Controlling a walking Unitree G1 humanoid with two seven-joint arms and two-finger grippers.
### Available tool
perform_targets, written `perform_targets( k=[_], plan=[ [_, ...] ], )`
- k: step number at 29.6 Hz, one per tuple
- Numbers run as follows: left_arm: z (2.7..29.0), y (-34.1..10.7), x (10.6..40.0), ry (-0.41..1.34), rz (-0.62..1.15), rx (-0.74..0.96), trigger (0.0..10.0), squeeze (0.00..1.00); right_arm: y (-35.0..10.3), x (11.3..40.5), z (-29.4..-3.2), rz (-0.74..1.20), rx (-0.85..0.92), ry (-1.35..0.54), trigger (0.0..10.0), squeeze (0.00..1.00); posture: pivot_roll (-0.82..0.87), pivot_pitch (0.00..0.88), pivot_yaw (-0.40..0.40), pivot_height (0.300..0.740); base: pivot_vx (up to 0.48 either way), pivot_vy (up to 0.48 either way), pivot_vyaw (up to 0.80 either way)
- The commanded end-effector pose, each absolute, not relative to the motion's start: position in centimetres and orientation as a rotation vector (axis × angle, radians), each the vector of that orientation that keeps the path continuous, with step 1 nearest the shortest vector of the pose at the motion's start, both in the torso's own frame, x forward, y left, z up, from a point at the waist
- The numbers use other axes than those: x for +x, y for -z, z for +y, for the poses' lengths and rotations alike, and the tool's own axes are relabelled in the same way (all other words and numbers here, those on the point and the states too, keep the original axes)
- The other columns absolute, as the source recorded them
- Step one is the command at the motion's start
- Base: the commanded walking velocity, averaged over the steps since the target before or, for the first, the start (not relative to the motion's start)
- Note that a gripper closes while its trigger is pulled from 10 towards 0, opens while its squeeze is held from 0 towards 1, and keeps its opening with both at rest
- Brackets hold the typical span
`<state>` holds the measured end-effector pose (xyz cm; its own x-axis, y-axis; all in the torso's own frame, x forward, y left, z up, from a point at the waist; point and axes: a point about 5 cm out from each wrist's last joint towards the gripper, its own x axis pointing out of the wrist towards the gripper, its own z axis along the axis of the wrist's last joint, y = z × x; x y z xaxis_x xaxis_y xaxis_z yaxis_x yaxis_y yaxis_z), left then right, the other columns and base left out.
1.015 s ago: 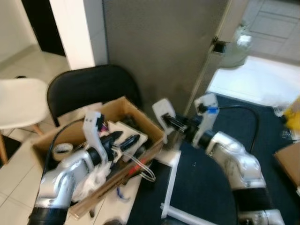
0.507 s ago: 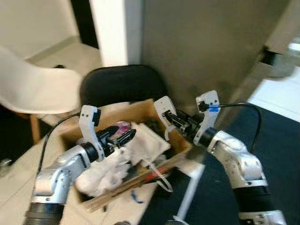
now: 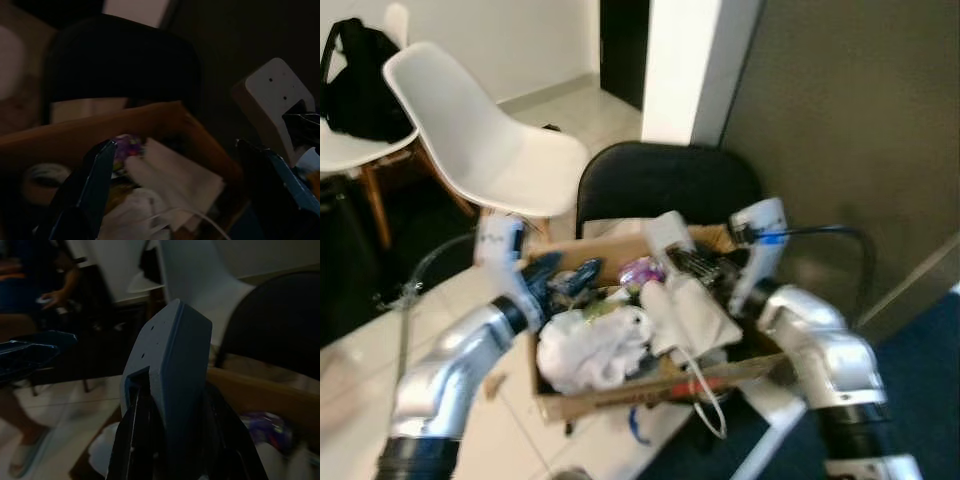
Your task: Picking trash to rubbish bin
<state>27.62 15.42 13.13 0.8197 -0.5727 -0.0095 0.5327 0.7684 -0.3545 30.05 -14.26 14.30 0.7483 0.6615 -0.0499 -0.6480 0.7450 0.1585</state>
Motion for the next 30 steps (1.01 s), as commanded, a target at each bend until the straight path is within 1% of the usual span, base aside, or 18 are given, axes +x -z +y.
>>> perform_targets(
  k=[1, 6, 10, 15, 17, 21, 26, 30],
  plan=[
    [15.5, -13.3, 27.7, 0.583, 0.099, -0.311, 10.0, 0.0, -14.5, 30.1, -14.6, 0.09, 0.127, -0.695, 10.0, 0.0, -0.05, 0.0, -0.029, 0.74, 0.0, -0.446, 0.0],
    [15.8, -13.2, 27.9, 0.544, 0.096, -0.302, 10.0, 0.0, -14.5, 30.1, -14.6, 0.092, 0.079, -0.697, 10.0, 0.0, -0.05, 0.0, -0.029, 0.74, 0.0, -0.379, 0.0],
    [15.8, -13.2, 28.0, 0.537, 0.087, -0.328, 10.0, 0.0, -14.6, 30.1, -14.6, 0.088, 0.016, -0.704, 10.0, 0.0, -0.05, 0.0, -0.031, 0.74, 0.0, 0.0, 0.0],
    [15.8, -13.5, 27.9, 0.54, 0.073, -0.339, 10.0, 0.0, -15.0, 30.1, -14.4, 0.081, -0.118, -0.726, 10.0, 0.0, -0.04, 0.0, -0.029, 0.74, 0.0, 0.0, 0.0],
    [15.9, -13.5, 27.9, 0.538, 0.069, -0.34, 10.0, 0.0, -15.1, 30.1, -14.6, 0.107, -0.203, -0.726, 10.0, 0.0, -0.04, 0.0, -0.029, 0.74, 0.0, 0.0, 0.0],
    [16.1, -13.6, 27.7, 0.548, 0.067, -0.34, 10.0, 0.0, -15.1, 30.4, -14.9, 0.14, -0.279, -0.694, 10.0, 0.0, -0.04, 0.0, -0.027, 0.74, 0.0, 0.0, 0.0],
    [16.2, -13.6, 27.2, 0.584, 0.068, -0.342, 10.0, 0.0, -14.9, 30.7, -15.2, 0.167, -0.3, -0.67, 10.0, 0.0, -0.04, 0.0, -0.027, 0.74, 0.0, 0.0, 0.0],
    [16.2, -13.4, 26.7, 0.612, 0.088, -0.332, 10.0, 0.0, -14.5, 31.0, -15.4, 0.197, -0.309, -0.61, 10.0, 0.0, -0.04, 0.0, -0.027, 0.74, 0.0, 0.0, 0.0]
  ],
)
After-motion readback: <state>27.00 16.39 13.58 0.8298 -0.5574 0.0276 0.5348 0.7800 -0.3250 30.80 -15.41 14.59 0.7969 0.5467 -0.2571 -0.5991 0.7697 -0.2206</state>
